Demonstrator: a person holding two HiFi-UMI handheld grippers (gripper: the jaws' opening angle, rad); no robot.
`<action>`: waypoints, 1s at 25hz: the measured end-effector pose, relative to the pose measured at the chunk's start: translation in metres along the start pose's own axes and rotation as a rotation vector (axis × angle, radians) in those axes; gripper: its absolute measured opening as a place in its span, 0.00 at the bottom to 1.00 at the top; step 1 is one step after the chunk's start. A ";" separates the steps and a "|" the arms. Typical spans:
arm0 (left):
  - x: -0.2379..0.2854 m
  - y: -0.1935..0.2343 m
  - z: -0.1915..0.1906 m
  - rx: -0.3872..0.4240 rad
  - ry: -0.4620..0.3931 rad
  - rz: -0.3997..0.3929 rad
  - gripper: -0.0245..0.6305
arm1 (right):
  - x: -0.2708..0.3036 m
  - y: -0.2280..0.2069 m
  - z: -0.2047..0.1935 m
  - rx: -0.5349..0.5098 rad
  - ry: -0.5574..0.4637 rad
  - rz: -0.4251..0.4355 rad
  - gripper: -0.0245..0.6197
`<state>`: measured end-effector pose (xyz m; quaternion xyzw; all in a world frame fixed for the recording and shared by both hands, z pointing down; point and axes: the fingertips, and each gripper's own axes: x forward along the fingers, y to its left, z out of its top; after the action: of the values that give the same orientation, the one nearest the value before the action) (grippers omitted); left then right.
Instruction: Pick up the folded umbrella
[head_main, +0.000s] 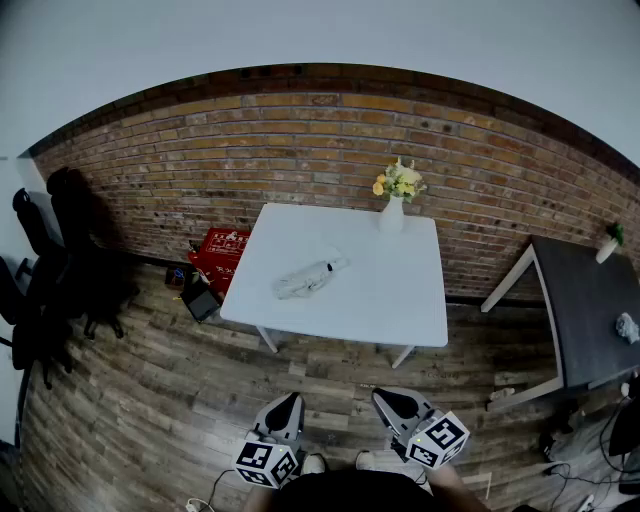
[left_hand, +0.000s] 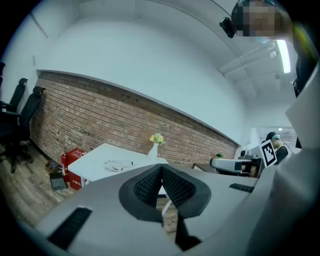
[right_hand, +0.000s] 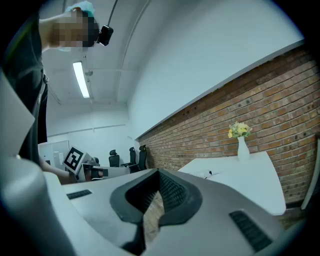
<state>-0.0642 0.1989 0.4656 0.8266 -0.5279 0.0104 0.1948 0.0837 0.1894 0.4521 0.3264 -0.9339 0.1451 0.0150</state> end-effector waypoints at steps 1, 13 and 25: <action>-0.001 -0.001 -0.002 0.000 0.001 0.004 0.06 | -0.002 -0.001 -0.001 -0.004 0.004 0.003 0.07; 0.003 -0.014 -0.003 0.014 -0.008 0.026 0.06 | -0.016 -0.009 -0.001 0.006 0.001 0.030 0.07; 0.008 -0.039 -0.013 0.000 -0.005 0.048 0.06 | -0.041 -0.024 -0.004 0.065 -0.015 0.065 0.07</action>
<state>-0.0246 0.2109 0.4675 0.8137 -0.5481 0.0131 0.1930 0.1307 0.1978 0.4571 0.2973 -0.9388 0.1735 -0.0072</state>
